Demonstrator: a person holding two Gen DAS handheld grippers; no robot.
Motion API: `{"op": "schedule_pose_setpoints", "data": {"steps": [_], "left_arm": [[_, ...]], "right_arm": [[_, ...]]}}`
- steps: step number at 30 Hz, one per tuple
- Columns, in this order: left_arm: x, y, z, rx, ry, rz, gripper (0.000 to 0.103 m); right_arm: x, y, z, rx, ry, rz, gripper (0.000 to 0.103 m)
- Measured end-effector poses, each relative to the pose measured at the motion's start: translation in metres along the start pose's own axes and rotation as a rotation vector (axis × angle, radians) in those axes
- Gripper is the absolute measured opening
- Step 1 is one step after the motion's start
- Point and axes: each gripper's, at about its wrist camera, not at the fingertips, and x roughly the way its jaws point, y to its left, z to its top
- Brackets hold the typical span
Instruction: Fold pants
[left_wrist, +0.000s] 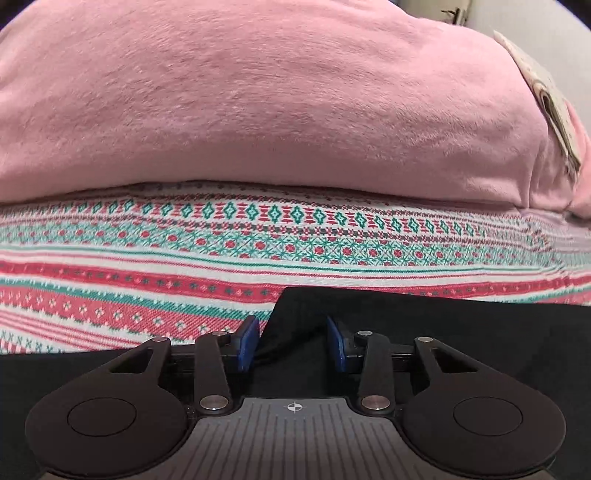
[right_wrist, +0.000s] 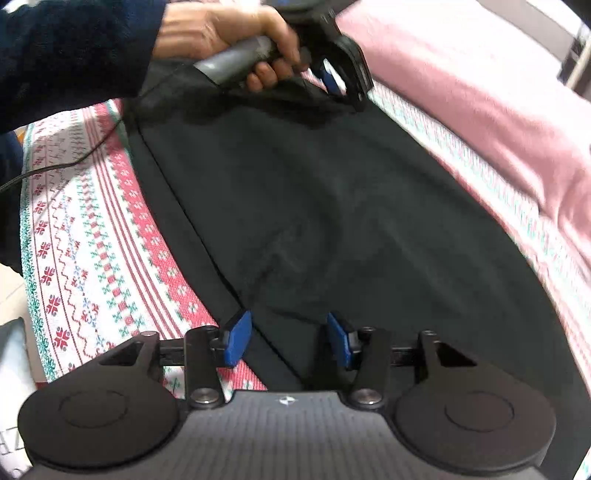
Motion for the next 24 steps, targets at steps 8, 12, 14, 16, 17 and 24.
{"op": "schedule_pose_setpoints", "data": {"steps": [8, 12, 14, 16, 17, 24], "left_arm": [[-0.004, 0.000, 0.001, 0.006, 0.015, 0.021, 0.040], [-0.003, 0.000, 0.003, -0.002, 0.023, 0.015, 0.041], [-0.005, 0.002, 0.004, -0.006, 0.027, 0.009, 0.041], [-0.006, 0.003, 0.002, -0.001, 0.030, 0.013, 0.043], [-0.005, 0.004, 0.001, 0.004, 0.033, 0.018, 0.044], [-0.013, 0.001, -0.002, -0.002, 0.019, 0.047, 0.045]], "right_arm": [[0.016, 0.033, 0.010, -0.210, -0.054, -0.075, 0.006], [0.010, 0.047, 0.014, -0.291, -0.060, -0.089, 0.000], [0.000, 0.050, 0.013, -0.286, -0.062, -0.059, 0.000], [-0.007, 0.052, 0.008, -0.280, -0.067, -0.015, 0.000], [-0.006, 0.052, 0.006, -0.267, -0.063, -0.001, 0.000], [0.009, 0.054, 0.012, -0.228, -0.003, -0.001, 0.001]]}}
